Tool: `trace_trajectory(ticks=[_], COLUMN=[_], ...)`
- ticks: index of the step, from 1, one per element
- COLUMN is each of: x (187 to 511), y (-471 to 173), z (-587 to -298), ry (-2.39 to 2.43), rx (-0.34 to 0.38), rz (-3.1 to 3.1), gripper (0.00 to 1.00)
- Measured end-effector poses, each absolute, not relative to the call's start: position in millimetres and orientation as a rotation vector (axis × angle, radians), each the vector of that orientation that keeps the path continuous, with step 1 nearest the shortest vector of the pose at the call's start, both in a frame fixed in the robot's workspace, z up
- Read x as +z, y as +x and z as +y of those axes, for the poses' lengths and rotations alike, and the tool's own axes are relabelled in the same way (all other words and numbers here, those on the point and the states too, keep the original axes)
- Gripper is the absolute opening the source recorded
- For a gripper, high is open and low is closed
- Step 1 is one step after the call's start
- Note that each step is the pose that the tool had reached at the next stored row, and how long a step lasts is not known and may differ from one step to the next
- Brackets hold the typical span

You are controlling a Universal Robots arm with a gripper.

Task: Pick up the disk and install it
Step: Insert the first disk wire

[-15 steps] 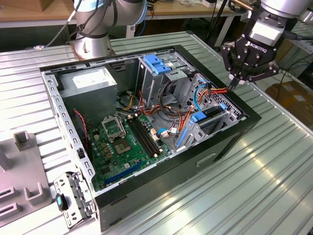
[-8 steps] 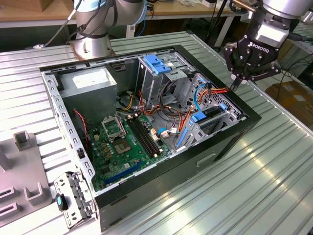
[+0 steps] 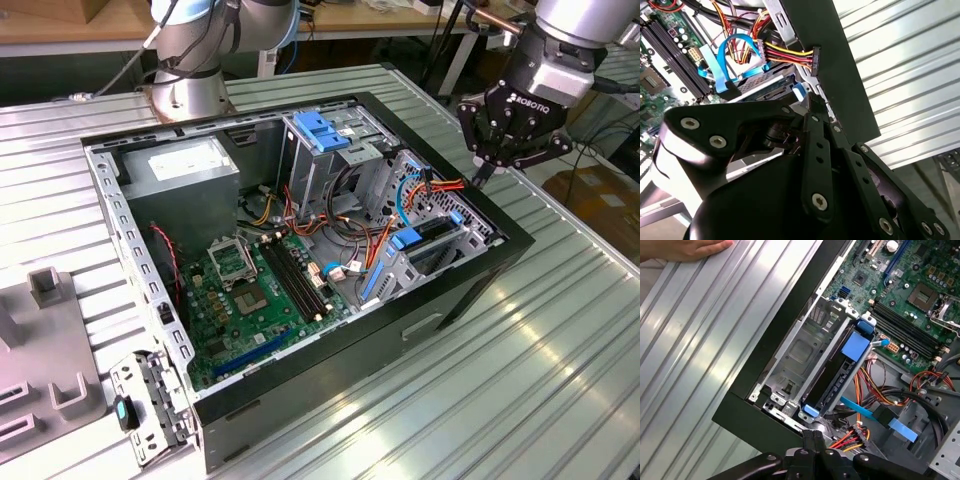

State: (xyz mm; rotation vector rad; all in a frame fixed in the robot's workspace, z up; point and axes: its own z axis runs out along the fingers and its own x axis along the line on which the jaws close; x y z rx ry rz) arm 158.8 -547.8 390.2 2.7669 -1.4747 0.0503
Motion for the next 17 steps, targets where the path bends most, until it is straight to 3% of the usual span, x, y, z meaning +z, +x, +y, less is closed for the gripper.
trace_trajectory(ticks=[3,10,11,17], x=[388.9,387.3,387.0,384.6], y=[162.5,165.1,165.1,165.0], z=[-546.4,-544.4,-544.4,-544.2], ry=[2.782,2.819,2.826,2.889], rx=[0.05,0.051,0.05,0.041], rz=[-1.448,-1.376,-1.362,-1.258], gripper=[0.24,0.25,0.31,0.31])
